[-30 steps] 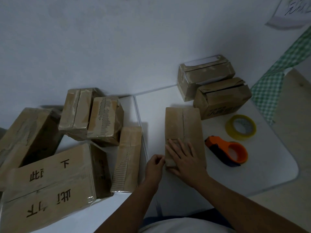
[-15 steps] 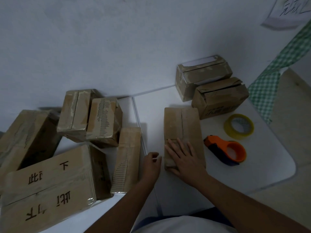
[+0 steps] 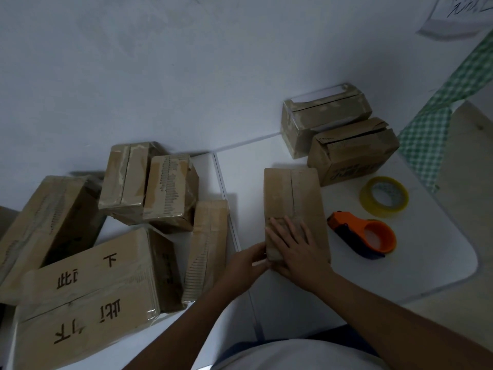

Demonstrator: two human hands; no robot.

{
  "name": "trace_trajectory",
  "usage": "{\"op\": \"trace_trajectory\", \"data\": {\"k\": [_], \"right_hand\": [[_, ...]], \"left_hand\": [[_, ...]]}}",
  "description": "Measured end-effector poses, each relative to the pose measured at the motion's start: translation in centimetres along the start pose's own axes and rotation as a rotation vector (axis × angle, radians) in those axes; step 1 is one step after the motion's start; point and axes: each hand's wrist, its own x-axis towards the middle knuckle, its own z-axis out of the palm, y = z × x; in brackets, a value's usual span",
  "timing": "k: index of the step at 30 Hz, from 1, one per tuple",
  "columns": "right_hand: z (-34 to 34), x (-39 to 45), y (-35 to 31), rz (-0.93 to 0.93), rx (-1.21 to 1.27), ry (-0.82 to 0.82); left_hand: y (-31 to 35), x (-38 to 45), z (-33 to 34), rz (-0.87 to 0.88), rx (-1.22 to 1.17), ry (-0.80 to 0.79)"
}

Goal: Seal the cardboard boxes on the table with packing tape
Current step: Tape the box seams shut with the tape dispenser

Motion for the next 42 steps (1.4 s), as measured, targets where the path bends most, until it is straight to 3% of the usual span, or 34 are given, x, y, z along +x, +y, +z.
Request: {"op": "trace_trajectory", "data": {"k": [5,9,12,15,18,22,24,27,33,38,42], "right_hand": [[0.4,0.0,0.4,-0.021,-0.013,-0.032],[0.1,0.3,0.8,-0.050,0.009,-0.099],[-1.1,0.5,1.7,-0.057,0.238,-0.071],[-2.2,-0.1,3.3,0.220,0.493,0.189],[-2.6,-1.1,4.4,0.526,0.831,0.187],[-2.3,-2.6,2.6,0.517,1.003,0.119],[-2.0,-3.5,1.7,0.516,1.073,0.071],[-1.9,-4.3,2.0,0.503,1.095,0.017],[-3.2,-4.1,5.5,0.506,1.032,0.145],[-3.9,-2.4,7.7,0.477,0.880,0.268],[-4.3,-1.1,8.9,0.444,0.859,0.215]], "left_hand": [[-1.0,2.1,-2.0,0.079,0.378,-0.104],[-1.6,2.1,-2.0,0.026,0.429,-0.098],[-1.7,1.7,-2.1,-0.043,0.400,-0.056],[-1.0,1.8,-2.2,-0.058,0.338,0.028],[0.1,2.8,-1.7,-0.029,0.379,0.113],[1.5,3.7,0.6,-0.136,0.264,0.083],[1.5,3.8,2.1,-0.188,0.298,0.189],[1.4,4.2,2.9,-0.159,0.636,0.336],[1.6,6.5,-1.0,0.086,0.993,0.147],[3.0,6.4,3.8,0.124,0.984,0.102],[2.4,6.9,5.0,0.153,1.108,0.009]]}}
